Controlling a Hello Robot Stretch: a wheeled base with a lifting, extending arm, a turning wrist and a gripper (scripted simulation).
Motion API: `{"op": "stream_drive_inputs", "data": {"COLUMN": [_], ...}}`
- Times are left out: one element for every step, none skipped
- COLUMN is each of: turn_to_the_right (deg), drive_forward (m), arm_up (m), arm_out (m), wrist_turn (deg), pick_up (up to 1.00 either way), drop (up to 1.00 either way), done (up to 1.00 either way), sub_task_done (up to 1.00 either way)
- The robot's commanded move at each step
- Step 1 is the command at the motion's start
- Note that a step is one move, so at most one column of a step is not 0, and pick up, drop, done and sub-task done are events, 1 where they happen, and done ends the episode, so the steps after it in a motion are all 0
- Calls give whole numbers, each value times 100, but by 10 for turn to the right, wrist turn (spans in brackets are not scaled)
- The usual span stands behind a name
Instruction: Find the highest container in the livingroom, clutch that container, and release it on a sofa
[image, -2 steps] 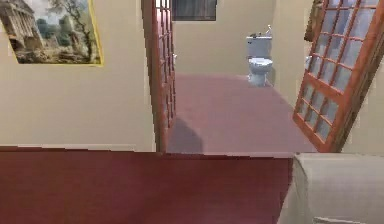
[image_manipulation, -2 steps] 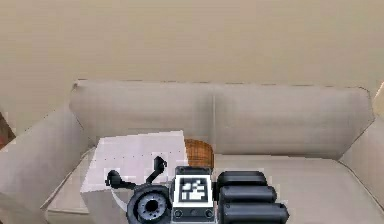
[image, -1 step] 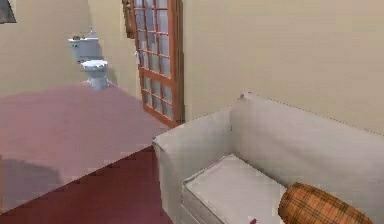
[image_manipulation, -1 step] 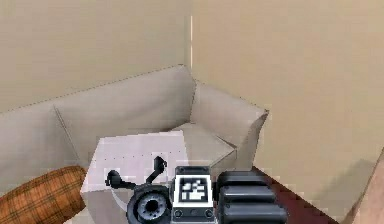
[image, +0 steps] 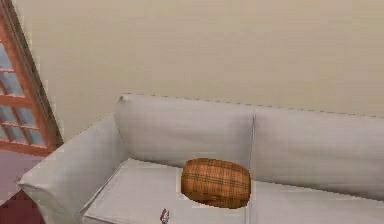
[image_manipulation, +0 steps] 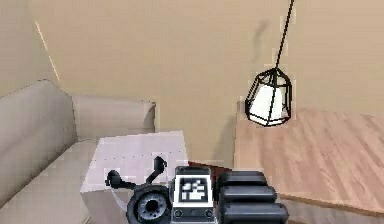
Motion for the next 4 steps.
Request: {"op": "stream_drive_inputs", "data": {"turn_to_the_right": [0,-450,-450,-330], "drive_forward": [25,0,0,0], "arm_up": [0,0,0,0], "arm_out": [0,0,0,0], "wrist_turn": [0,0,0,0], "pick_up": [0,0,0,0], "drop": [0,0,0,0], "done": [0,0,0,0], "sub_task_done": [0,0,0,0]}}
